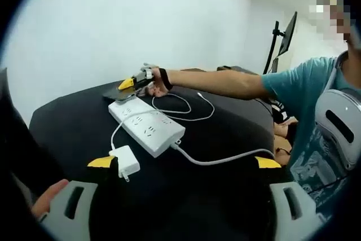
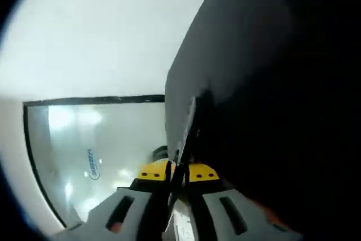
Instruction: Connect the charging cable to the phone, plug the charger into the socket, and turn on the power strip switch to charge the phone.
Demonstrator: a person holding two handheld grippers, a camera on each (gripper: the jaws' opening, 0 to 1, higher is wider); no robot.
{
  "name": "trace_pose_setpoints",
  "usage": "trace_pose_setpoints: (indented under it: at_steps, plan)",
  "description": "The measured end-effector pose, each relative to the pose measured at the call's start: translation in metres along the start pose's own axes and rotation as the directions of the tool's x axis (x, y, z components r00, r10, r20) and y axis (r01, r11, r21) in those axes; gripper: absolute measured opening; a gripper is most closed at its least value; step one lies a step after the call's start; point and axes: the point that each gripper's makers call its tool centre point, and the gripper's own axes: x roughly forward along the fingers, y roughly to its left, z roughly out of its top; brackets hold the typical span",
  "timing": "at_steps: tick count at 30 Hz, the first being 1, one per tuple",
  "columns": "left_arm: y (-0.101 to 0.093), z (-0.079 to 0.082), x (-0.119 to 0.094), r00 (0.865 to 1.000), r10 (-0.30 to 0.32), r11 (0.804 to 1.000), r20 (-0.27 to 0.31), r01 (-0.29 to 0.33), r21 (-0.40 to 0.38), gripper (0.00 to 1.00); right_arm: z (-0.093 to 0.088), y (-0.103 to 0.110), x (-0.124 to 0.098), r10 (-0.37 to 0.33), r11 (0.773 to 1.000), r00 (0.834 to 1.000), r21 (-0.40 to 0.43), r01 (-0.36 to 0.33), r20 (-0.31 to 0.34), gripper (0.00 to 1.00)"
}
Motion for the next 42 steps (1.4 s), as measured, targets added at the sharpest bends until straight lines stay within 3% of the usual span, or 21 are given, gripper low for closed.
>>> trace_pose_setpoints:
  at_steps: [3,6,11,16,22,26,30,31,33,36,39,40,41,42]
  plan:
    - [-0.001,-0.001,-0.003,1.000,0.008,1.000,-0.010,-0.008,0.003,0.93,0.004,0.011,-0.004,0.036,0.999,0.999,-0.022,-0.035,0.033,0.05]
    - [-0.003,0.001,-0.008,1.000,0.014,1.000,-0.005,-0.014,0.006,0.93,-0.005,0.015,-0.005,-0.003,0.999,0.999,-0.038,0.005,0.052,0.05]
    - [-0.007,0.004,-0.012,1.000,0.017,1.000,0.008,-0.017,0.008,0.92,0.000,0.023,-0.020,0.004,0.999,0.995,-0.043,0.001,0.102,0.04]
    - [-0.015,0.008,-0.015,1.000,0.007,1.000,0.023,-0.008,0.019,0.92,0.010,0.044,-0.062,0.074,0.997,0.974,-0.015,-0.073,0.215,0.04]
    - [-0.026,0.016,-0.014,0.999,-0.021,0.999,0.039,0.019,0.045,0.92,0.010,0.057,-0.128,0.100,0.995,0.941,-0.056,-0.086,0.325,0.05]
    - [-0.037,0.020,-0.007,0.996,-0.073,0.997,0.045,0.071,0.041,0.91,0.003,0.052,-0.190,0.103,0.995,0.890,-0.042,-0.094,0.443,0.05]
    - [-0.047,0.023,0.004,0.994,-0.107,0.992,0.024,0.104,0.077,0.90,-0.007,0.037,-0.254,0.101,0.994,0.824,-0.027,-0.104,0.558,0.05]
    - [-0.050,0.025,0.008,0.993,-0.119,0.990,0.022,0.117,0.080,0.90,-0.012,0.031,-0.272,0.100,0.994,0.798,-0.027,-0.104,0.594,0.05]
    - [-0.053,0.027,0.013,0.991,-0.134,0.987,0.017,0.132,0.092,0.90,-0.020,0.023,-0.294,0.099,0.993,0.767,-0.009,-0.121,0.634,0.05]
    - [-0.062,0.033,0.021,0.986,-0.165,0.981,0.014,0.163,0.106,0.89,-0.035,0.006,-0.337,0.094,0.991,0.702,0.001,-0.133,0.706,0.05]
    - [-0.072,0.036,0.030,0.981,-0.196,0.974,0.008,0.194,0.119,0.89,-0.051,-0.008,-0.366,0.084,0.992,0.642,-0.001,-0.129,0.762,0.05]
    - [-0.077,0.036,0.034,0.977,-0.211,0.969,0.001,0.209,0.128,0.89,-0.053,-0.015,-0.383,0.079,0.993,0.600,-0.008,-0.121,0.796,0.05]
    - [-0.080,0.037,0.037,0.976,-0.219,0.967,-0.005,0.218,0.132,0.89,-0.053,-0.021,-0.397,0.071,0.993,0.574,-0.001,-0.121,0.816,0.05]
    - [-0.085,0.036,0.040,0.973,-0.231,0.962,-0.018,0.231,0.145,0.89,-0.058,-0.029,-0.411,0.059,0.992,0.533,0.008,-0.123,0.844,0.05]
